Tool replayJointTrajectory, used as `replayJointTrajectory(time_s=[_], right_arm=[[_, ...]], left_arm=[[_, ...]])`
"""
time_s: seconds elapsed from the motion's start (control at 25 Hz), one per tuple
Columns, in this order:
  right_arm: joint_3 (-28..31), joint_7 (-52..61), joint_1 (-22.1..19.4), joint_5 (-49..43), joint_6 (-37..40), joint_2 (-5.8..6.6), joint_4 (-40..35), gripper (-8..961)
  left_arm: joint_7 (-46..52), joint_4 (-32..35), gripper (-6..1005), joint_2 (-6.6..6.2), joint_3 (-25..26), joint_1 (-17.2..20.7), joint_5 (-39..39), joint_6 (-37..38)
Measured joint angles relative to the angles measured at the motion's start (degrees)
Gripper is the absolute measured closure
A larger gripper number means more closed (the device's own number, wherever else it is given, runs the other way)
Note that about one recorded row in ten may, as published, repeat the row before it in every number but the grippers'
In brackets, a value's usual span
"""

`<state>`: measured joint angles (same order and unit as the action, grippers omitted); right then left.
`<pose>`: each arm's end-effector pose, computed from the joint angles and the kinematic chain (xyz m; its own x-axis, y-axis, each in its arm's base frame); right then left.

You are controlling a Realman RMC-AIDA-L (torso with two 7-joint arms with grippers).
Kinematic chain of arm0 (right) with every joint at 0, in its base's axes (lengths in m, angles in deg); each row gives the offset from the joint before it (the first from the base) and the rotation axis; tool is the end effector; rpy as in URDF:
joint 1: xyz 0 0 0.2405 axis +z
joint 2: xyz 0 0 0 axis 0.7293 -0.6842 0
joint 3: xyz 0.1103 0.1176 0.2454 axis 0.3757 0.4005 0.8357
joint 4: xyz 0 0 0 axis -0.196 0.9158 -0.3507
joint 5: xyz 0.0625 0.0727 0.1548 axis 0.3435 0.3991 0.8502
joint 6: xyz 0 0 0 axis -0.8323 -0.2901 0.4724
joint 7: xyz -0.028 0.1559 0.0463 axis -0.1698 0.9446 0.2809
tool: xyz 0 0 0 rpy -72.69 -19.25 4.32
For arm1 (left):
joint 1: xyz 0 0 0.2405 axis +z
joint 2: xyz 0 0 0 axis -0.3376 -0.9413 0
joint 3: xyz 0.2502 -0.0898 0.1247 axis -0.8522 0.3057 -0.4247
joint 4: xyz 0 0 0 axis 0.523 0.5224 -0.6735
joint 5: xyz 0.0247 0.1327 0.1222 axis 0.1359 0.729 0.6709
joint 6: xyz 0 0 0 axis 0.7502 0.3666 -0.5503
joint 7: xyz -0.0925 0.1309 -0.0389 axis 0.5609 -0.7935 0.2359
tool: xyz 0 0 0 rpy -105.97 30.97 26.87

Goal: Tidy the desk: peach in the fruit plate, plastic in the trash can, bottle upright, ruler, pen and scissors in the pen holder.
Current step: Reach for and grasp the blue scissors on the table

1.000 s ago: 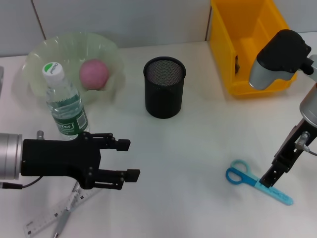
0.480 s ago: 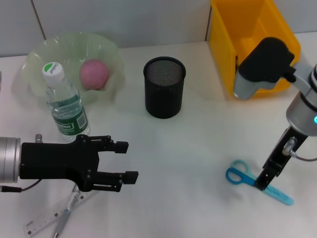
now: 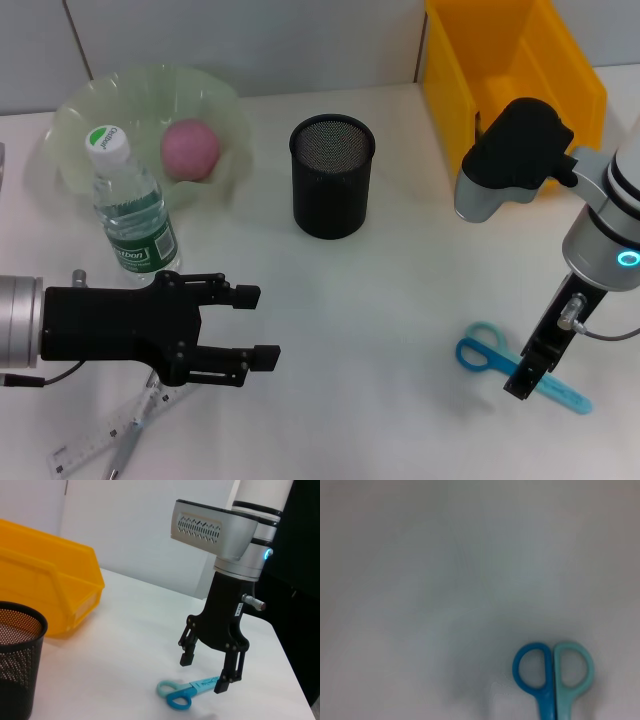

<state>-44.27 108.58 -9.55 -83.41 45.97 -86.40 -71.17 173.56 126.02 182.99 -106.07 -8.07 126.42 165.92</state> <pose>0.2486 0.3197 -0.0406 0.5537 -0.6633 0.5034 -0.5221 -0.7475 -0.4107 -0.2407 0.2982 -0.0474 0.8667 0.3135 0.3881 0.3161 -0.9469 0.0590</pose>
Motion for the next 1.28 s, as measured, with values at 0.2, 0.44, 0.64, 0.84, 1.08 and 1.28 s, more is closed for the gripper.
replayJointTrajectory(time_s=[0.2,0.44,0.64,0.84,1.08,1.28], right_arm=[[-0.5,0.5,-0.3,0.0,-1.4,0.0,0.3,124],[-2.3,1.3,-0.7,0.1,-2.6,-0.1,0.9,124],[-3.3,1.9,-0.7,0.1,-3.0,-0.1,1.1,124],[-3.5,2.2,-0.7,0.2,-3.1,-0.09,1.1,124],[-4.0,2.7,-0.7,0.2,-3.5,-0.09,1.3,126],[-4.6,3.1,-0.6,0.1,-3.9,-0.09,1.8,127]], left_arm=[[0.0,0.0,211,0.0,0.1,-0.1,0.0,0.0],[0.0,0.0,211,0.0,0.1,-0.2,0.0,0.0],[0.0,0.0,212,0.0,0.1,-0.2,0.0,-0.1],[0.0,0.0,212,0.0,0.1,-0.1,0.0,-0.1],[0.0,0.0,213,-0.05,0.1,-0.1,0.1,-0.1],[0.0,0.0,213,-0.07,0.1,-0.1,0.1,-0.3]])
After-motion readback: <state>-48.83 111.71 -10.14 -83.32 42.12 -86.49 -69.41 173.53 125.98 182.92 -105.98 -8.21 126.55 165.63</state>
